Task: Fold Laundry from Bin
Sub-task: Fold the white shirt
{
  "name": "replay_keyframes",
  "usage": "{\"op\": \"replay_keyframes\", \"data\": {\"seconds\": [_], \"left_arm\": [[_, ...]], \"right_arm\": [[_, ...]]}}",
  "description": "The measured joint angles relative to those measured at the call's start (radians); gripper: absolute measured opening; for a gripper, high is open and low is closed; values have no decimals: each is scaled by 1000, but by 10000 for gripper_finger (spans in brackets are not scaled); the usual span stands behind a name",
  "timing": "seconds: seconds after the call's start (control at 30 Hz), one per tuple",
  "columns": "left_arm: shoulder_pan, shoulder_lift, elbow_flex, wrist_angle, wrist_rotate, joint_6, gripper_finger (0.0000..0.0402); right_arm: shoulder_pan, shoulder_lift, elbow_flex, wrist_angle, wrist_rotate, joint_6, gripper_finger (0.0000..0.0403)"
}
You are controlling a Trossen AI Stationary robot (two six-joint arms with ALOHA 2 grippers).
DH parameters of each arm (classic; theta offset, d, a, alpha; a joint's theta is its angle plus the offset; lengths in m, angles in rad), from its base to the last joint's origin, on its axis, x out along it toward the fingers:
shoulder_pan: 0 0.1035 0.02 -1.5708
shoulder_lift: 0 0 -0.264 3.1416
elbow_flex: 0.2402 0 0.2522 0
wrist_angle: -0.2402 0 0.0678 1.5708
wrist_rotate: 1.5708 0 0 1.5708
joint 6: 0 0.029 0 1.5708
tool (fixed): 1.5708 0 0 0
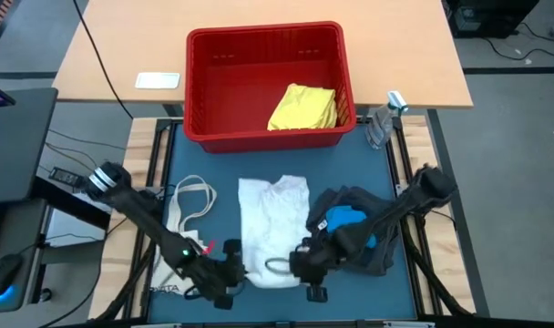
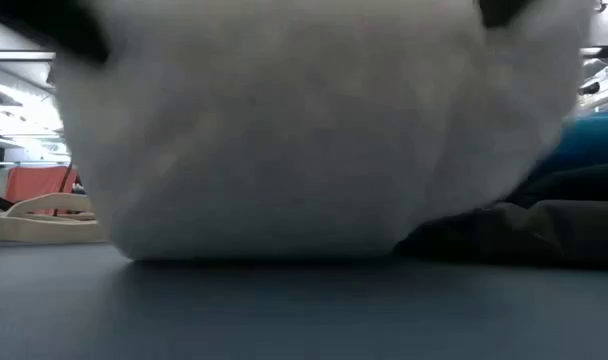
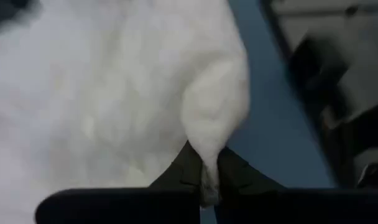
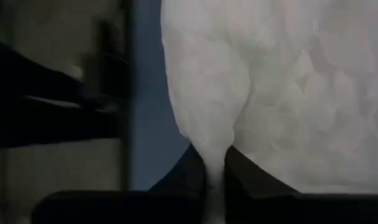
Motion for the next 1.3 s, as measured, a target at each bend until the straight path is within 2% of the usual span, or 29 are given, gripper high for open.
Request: {"op": "replay_keyframes", "data": {"seconds": [0.1, 0.27, 0.4, 0.5, 0.63, 0.73, 0.83, 0.93, 1.03, 1.17, 1.3], "left_arm": [[28, -87, 11, -60, -2, -5, 13], [129, -218, 15, -259, -5, -79, 5], [272, -281, 12, -400, 9, -106, 4], [408, -302, 10, -479, 52, -78, 3], [606, -292, -35, -467, 149, 0, 5], [751, -275, -92, -391, 218, 55, 9], [872, -258, -140, -254, 291, 76, 10], [948, -242, -161, -144, 341, 58, 12], [984, -226, -163, -110, 352, 84, 24], [1005, -225, -163, -137, 346, 67, 61], [1010, -234, -153, -198, 345, 5, 103]], "right_arm": [[-43, -69, -2, -11, -77, -4, 27], [-158, -166, -3, -76, -77, -111, 18], [-321, -177, -26, -132, -79, -200, 18], [-460, -178, -42, -117, -123, -281, 18], [-641, -154, -115, -98, -160, -374, 18], [-758, -147, -180, -57, -233, -390, 18], [-823, -130, -246, -31, -307, -412, 18], [-842, -128, -292, 17, -323, -438, 18], [-845, -128, -307, 55, -312, -441, 50], [-854, -134, -283, 63, -280, -436, 127], [-873, -144, -216, 47, -198, -265, 185]]}}
